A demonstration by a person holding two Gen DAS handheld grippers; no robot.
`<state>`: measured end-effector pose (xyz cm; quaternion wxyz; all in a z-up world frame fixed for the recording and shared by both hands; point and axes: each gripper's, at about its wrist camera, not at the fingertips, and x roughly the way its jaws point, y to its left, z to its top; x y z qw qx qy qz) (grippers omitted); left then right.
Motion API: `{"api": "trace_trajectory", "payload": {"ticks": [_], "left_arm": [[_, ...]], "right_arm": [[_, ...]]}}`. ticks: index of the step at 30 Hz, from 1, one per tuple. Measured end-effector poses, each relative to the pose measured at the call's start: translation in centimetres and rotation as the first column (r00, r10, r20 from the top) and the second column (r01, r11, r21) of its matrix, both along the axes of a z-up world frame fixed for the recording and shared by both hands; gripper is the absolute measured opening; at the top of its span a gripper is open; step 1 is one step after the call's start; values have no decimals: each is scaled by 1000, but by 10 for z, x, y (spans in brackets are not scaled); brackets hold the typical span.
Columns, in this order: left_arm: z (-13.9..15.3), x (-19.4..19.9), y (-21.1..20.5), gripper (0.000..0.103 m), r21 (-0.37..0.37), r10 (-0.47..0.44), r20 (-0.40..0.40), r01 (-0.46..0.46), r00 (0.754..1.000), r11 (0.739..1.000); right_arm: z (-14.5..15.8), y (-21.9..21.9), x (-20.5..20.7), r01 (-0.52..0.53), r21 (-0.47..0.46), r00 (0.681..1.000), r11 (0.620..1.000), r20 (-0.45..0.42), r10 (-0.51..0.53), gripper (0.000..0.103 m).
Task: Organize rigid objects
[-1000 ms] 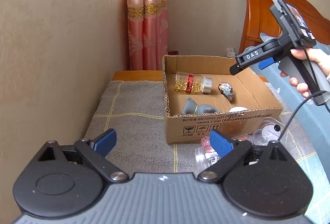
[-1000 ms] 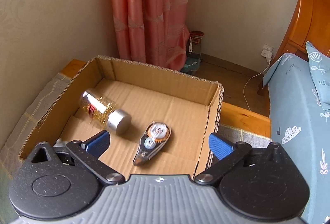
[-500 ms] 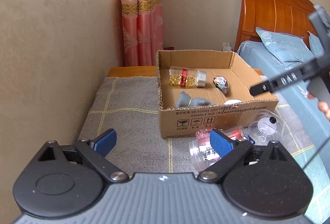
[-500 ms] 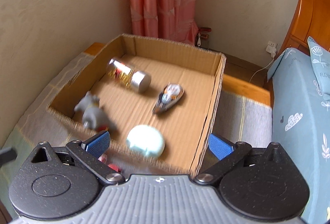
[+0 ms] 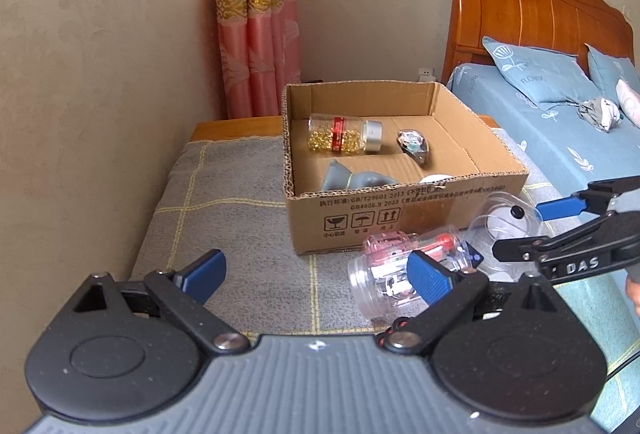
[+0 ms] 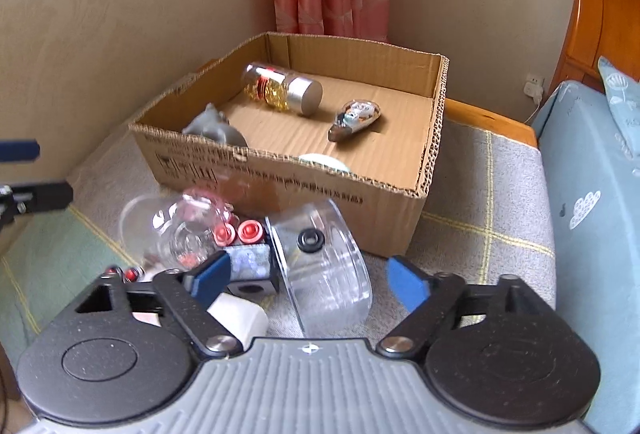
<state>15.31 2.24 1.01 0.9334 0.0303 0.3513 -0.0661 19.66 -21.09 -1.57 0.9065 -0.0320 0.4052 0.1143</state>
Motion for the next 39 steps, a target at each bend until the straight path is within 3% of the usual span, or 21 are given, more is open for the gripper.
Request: {"api": "trace_trajectory", "payload": {"ticks": [4,8,14,21,26,36,37,39], "left_arm": [[-1,-1,-3,97,5,-7,-6,7,1000,1000],[-1,-2,-5,97,9,-11,-10,11,1000,1000],[-1,-3,-7,97,11,-19,-9,19,1000,1000],[-3,-4,-10,97,10,-34,-17,35,999,999],[-7,-2,-17,97,14,-58,-29,59,998,998],[-28,-8,-25,97,43,-141,-81,145,987,989],[-32,-10,-24,97,41,-152,-92,156,984,987],[-41,-14,-23,97,43,-174,-117,180,978,983]], "right_arm": [[0,2,-3,-16,-8,1000,1000,16,17,74],[-1,3,-3,-14,-20,1000,1000,9,14,48],[0,-5,-11,15,23,1000,1000,-8,-14,45],[-2,-38,-31,109,158,994,981,-40,-104,45],[-6,-65,-43,184,230,983,956,-39,-180,56],[-20,-84,-54,234,198,972,952,-60,-226,72],[-22,-83,-54,231,191,973,954,-61,-223,75],[-26,-79,-55,230,166,973,959,-49,-225,89]]}}
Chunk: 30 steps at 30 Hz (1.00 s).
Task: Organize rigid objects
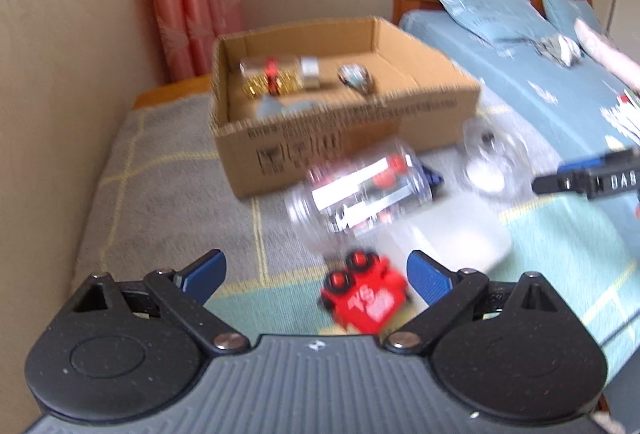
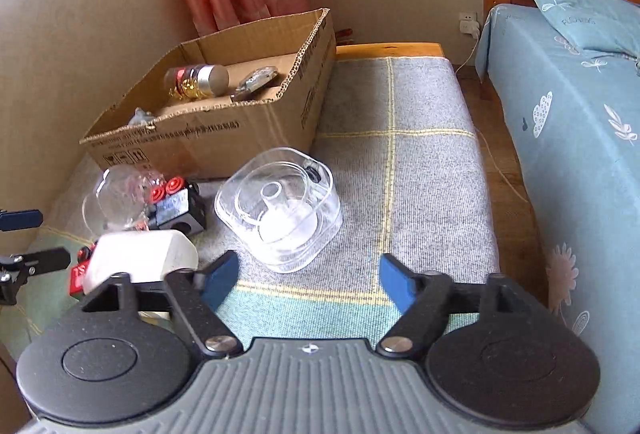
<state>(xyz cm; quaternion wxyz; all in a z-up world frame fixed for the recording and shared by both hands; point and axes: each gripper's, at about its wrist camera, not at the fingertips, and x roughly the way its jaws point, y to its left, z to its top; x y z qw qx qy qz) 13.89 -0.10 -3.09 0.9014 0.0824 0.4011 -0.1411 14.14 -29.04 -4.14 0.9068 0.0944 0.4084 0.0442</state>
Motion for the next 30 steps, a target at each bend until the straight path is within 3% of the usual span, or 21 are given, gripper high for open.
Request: {"api": "trace_trajectory", "payload": {"ticks": [8,15,25,30], "left_arm": [[-33,-3,3,97,6,-23,-86,24,996,1000],[-43,2,12,98,-14,3,-89,-4,996,1000],[-41,0,60,102,20,144,-80,-143,986,989],[-42,-3,46,102,-13,83,-84,-84,993,996]], "right_arm": [[-17,12,-2,-7,-55,1000,998,-18,6,95],[-30,35,-7,-38,-232,999,972,-25,33,103],[-32,46,-15,-53,-227,998,972,4,55,103],[-32,45,-17,-50,-227,998,972,21,57,103]]}}
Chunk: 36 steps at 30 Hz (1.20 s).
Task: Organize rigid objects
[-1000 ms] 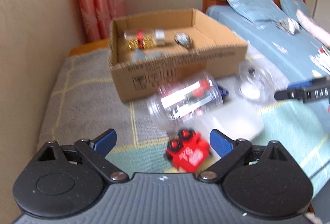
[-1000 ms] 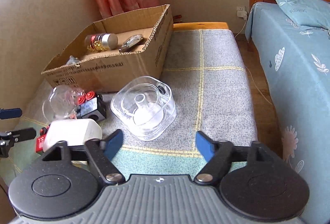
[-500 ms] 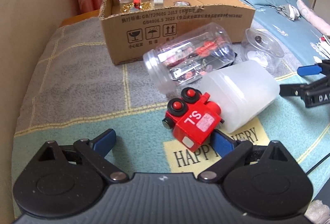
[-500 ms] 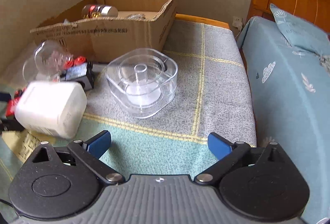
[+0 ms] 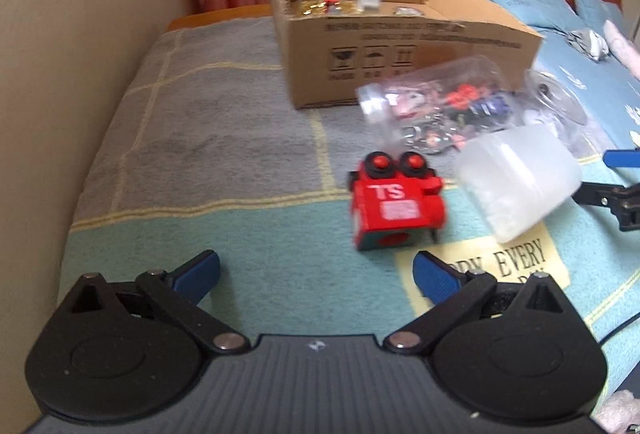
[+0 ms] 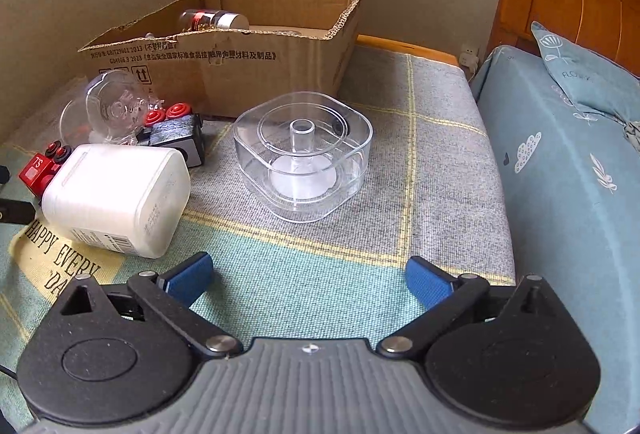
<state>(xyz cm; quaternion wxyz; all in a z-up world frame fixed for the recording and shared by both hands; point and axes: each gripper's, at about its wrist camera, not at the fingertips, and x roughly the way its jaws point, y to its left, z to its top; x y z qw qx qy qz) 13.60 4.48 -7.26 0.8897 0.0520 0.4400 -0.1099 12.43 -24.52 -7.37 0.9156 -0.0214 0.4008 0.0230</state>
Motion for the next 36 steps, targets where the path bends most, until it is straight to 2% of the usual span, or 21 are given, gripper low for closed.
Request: {"api": "trace_trajectory", "payload": {"ticks": [6,12,15,18,23,28,32,36], "left_arm": [[-1,9,-20,102,11,-22,24,22,999,1000],[-3,19,-19,103,12,-5,36,4,999,1000],[-4,19,-1,103,0,39,40,-39,998,999],[-2,20,2,102,26,77,36,-78,996,997],[-3,19,-19,99,29,-45,59,43,997,999],[-1,23,-29,88,46,-152,87,149,985,988],[0,27,-26,81,27,-191,78,189,978,982],[-1,32,-23,80,-6,-185,59,185,981,983]], "right_arm": [[0,1,-1,1,-1,1000,1000,8,-1,103],[0,0,-2,-14,-2,1000,1000,7,14,103],[1,-1,-3,-30,-3,1000,1000,-3,30,103],[1,-1,-4,-38,-3,999,999,-2,38,103],[0,-1,-3,-55,-4,998,998,-4,55,103],[1,-3,-1,-115,-7,993,993,-14,115,103],[1,-8,6,-198,-6,980,980,-20,198,103],[1,-14,23,-270,-3,963,963,-26,270,103]]}}
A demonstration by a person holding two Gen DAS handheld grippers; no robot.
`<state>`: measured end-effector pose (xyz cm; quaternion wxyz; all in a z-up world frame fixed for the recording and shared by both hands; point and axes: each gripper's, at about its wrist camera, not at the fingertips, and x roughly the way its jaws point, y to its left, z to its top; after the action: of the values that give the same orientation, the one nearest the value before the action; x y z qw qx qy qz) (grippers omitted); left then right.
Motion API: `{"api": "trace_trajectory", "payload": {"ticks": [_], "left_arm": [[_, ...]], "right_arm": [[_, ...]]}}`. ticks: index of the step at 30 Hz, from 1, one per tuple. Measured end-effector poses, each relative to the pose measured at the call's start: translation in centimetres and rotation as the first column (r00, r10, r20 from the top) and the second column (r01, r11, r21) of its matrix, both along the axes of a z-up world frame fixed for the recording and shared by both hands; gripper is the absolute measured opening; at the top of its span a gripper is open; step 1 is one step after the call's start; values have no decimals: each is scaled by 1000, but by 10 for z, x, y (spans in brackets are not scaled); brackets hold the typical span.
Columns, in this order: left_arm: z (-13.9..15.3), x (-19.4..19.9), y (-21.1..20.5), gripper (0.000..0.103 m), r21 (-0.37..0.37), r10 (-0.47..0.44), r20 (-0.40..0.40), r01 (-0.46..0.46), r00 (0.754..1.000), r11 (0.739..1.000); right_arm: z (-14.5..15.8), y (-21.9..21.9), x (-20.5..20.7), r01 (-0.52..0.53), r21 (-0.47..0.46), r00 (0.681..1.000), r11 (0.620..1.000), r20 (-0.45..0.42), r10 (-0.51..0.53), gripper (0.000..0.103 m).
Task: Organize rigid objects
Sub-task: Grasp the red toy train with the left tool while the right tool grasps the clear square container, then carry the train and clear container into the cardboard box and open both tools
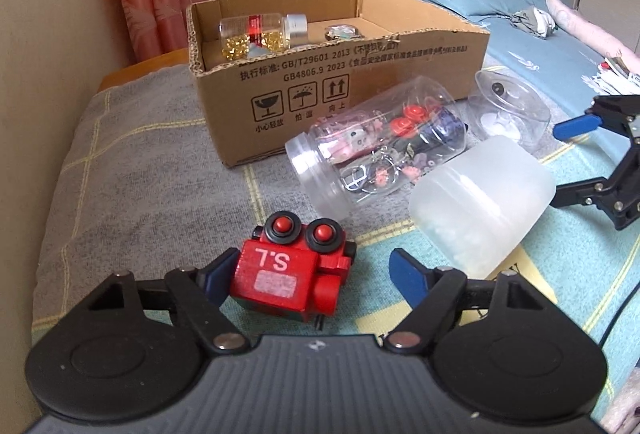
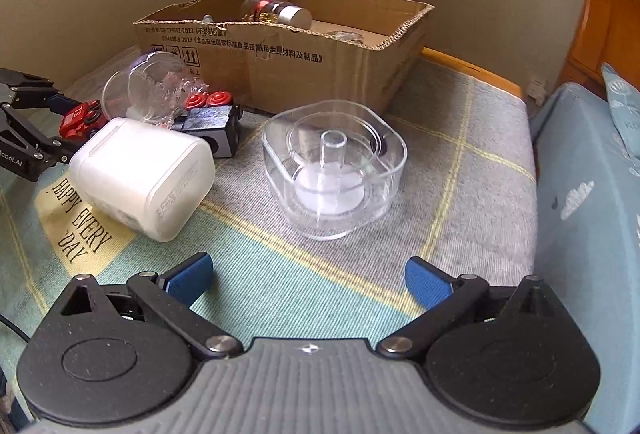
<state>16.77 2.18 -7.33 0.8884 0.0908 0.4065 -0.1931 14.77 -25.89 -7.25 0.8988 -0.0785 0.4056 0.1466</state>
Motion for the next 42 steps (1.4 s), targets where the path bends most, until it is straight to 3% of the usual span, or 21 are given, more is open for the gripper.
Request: {"api": "trace_trajectory", "payload": {"ticks": [13,19,26,29,31,42], "left_arm": [[2,2,1,81,-6,5,-16,-5,1000,1000],[5,5,-1,79,27,-23,-27,24,999,999],[9,7,-1,68,62,-54,-29,55,998,997],[10,8,0,64,61,-62,-36,64,997,996],[11,9,2,58,59,-46,-40,48,998,997],[31,7,10,56,47,25,-44,-23,999,999]], "right_arm": [[0,5,73,-133,-19,991,991,-15,133,103],[5,22,72,-207,-105,978,973,-13,207,103],[11,31,68,-239,-190,970,952,-8,242,97],[14,31,65,-235,-203,971,950,-9,238,87],[15,31,67,-217,-202,976,955,-23,217,86],[29,24,44,-144,-177,989,974,-49,137,86]]}}
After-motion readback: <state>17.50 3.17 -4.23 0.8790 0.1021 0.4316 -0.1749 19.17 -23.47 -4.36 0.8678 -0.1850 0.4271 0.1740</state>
